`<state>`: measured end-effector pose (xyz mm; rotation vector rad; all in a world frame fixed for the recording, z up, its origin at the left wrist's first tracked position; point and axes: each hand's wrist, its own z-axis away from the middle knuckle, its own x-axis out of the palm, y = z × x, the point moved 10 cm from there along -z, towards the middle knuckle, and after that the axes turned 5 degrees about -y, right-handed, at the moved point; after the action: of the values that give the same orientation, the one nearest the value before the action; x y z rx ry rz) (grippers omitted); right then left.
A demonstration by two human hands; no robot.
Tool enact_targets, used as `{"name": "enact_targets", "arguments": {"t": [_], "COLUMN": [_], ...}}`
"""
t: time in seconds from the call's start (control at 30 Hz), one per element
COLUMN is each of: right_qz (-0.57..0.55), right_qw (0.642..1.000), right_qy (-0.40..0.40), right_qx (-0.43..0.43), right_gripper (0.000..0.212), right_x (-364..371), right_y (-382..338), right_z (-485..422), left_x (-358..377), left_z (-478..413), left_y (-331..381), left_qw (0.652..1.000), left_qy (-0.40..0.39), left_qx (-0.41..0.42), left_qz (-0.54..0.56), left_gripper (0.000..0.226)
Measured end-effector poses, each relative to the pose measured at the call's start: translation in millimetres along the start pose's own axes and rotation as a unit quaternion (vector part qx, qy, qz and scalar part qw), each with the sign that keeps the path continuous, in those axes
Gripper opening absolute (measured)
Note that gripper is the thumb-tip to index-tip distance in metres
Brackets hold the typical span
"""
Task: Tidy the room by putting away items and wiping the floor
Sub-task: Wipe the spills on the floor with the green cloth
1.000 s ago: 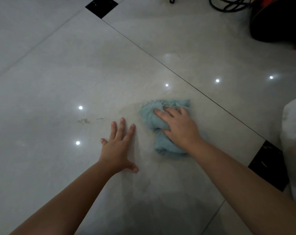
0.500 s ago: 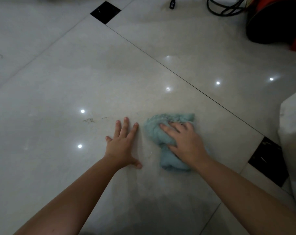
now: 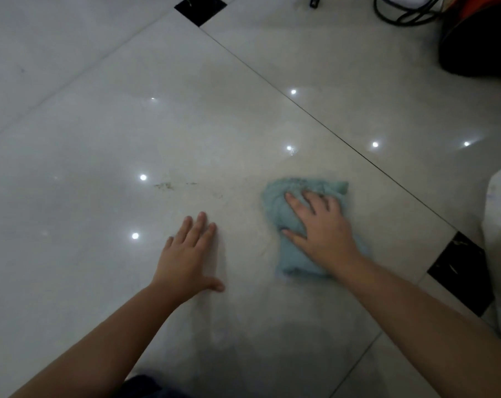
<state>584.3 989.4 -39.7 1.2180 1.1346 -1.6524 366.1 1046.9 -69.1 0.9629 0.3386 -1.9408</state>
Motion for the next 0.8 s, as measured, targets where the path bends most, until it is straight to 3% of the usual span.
{"name": "enact_targets", "arguments": {"t": [0.1,0.17,0.3,0.4,0.47,0.57,0.63,0.67,0.8], "right_qz": [-0.051,-0.034,-0.004,-0.021,-0.019,-0.032,-0.024,-0.011,-0.012], "right_qw": [0.991,0.99,0.994,0.982,0.991,0.996,0.988,0.991,0.994], "right_qy": [-0.061,-0.073,-0.043,-0.066,-0.027,0.021,0.033,0.039,0.01], "right_qx": [0.108,0.119,-0.099,-0.174,-0.129,0.08,0.151,0.126,-0.106], "right_gripper": [0.069,0.072,0.067,0.062,0.064,0.064,0.064,0.066,0.062], "right_x": [-5.8,-8.3,10.1,20.9,8.5,-19.2,-28.7,-29.8,3.4], "right_y": [47.7,48.3,-55.1,-77.7,-39.9,58.5,82.2,64.5,-73.5], "right_z": [-42.4,-53.8,-28.3,-18.9,-34.2,-60.7,-71.4,-76.7,-68.0], "left_x": [0.4,1.3,-0.2,2.2,3.5,3.8,4.5,4.3,3.7], "left_z": [-1.5,-1.7,-2.7,-2.1,-3.1,-5.1,-5.4,-5.0,-4.3], "left_y": [2.0,1.8,-0.2,-2.5,-3.2,-3.0,-3.7,-4.6,-6.5], "left_qw": [1.0,1.0,1.0,0.999,0.999,0.999,0.999,0.999,0.998], "left_qy": [-0.006,-0.011,-0.009,-0.011,-0.01,-0.013,-0.014,-0.012,-0.002], "left_qx": [0.002,0.002,0.0,-0.004,-0.005,-0.005,-0.005,-0.005,-0.004], "left_qz": [-0.012,-0.005,0.028,0.037,0.04,0.043,0.045,0.051,0.064], "left_gripper": [0.122,0.122,0.121,0.122,0.122,0.122,0.122,0.122,0.122]}}
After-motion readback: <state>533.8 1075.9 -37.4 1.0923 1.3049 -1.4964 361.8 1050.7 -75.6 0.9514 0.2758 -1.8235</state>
